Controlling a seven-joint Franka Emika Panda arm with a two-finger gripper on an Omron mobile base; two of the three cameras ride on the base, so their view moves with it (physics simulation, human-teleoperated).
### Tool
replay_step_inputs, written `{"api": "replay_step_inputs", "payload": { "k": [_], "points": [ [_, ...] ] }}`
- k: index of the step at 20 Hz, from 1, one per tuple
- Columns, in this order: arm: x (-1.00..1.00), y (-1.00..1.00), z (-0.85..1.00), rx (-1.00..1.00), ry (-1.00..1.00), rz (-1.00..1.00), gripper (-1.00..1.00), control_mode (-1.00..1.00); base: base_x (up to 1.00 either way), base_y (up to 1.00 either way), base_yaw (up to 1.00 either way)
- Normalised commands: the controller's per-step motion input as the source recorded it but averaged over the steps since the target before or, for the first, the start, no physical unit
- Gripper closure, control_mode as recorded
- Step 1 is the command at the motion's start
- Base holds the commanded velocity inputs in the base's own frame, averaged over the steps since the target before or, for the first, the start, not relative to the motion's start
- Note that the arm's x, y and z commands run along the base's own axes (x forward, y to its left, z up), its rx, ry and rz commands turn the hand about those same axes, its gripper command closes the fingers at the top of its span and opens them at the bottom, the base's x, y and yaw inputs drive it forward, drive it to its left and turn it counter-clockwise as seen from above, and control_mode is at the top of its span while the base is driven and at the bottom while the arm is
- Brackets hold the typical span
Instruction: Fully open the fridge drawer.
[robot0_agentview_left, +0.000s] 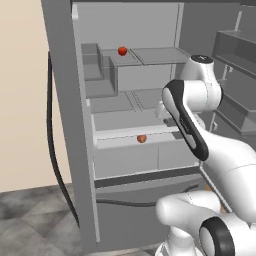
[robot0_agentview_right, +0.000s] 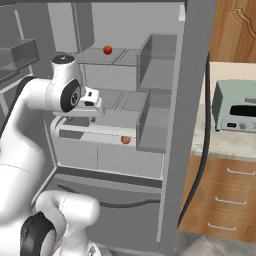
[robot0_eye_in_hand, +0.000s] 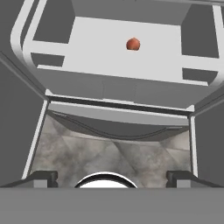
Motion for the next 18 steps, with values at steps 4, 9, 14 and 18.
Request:
{"api": "replay_step_inputs", "payload": {
  "k": [4, 9, 14, 18],
  "points": [
    [0.0, 0.0, 0.0, 0.0, 0.0, 0.0, -1.0, -1.0, 0.0, 0.0, 0.0],
    [0.47, 0.02, -0.2, -0.01, 0.0, 0.0, -1.0, -1.0, 0.0, 0.0, 0.0],
    [0.45, 0.0, -0.32, -0.04, 0.0, 0.0, -1.0, -1.0, 0.0, 0.0, 0.0],
    [0.37, 0.08, -0.33, -0.07, -0.03, 0.0, -1.0, -1.0, 0.0, 0.0, 0.0]
  ]
}}
